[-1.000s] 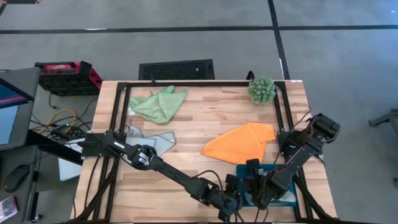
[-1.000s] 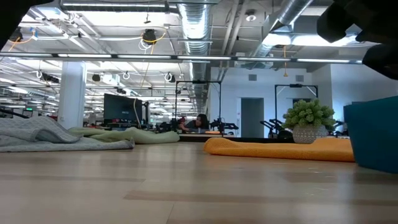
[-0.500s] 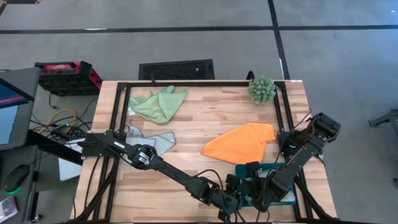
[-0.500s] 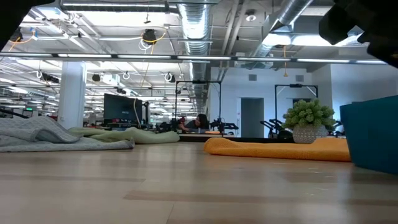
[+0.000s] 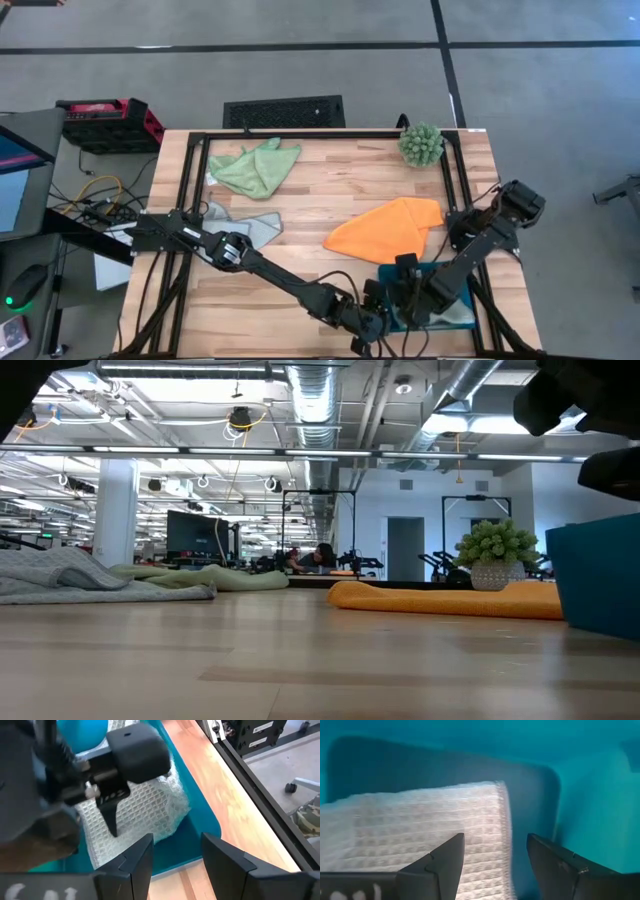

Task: Fold microfiber towels
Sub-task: Put the folded right gray towel into the blue bin, then adjust the blue bin

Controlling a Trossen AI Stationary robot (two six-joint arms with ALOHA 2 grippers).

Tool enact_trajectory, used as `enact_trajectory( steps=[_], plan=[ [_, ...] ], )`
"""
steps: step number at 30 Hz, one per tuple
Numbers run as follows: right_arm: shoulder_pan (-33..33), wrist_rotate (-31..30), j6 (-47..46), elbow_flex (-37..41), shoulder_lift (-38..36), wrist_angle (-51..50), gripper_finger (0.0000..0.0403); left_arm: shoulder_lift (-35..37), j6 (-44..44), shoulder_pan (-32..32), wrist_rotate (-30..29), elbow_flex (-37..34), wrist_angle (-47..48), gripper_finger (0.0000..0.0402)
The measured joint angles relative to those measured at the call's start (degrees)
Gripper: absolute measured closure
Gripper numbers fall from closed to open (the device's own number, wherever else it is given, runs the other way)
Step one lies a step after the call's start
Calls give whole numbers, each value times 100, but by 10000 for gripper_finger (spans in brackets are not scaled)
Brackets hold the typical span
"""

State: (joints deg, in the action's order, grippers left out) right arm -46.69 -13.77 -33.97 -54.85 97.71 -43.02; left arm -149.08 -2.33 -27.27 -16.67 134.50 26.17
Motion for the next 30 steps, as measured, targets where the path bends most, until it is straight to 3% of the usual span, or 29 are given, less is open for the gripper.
enact_trajectory(
  steps=[20,30],
  plan=[
    [19,-1043,11,247,9,-5,163,-4,17,62,273,-2,0,243],
    [-99,-960,-50,-34,-142,-205,163,19,-31,72,255,31,-42,243]
  ],
)
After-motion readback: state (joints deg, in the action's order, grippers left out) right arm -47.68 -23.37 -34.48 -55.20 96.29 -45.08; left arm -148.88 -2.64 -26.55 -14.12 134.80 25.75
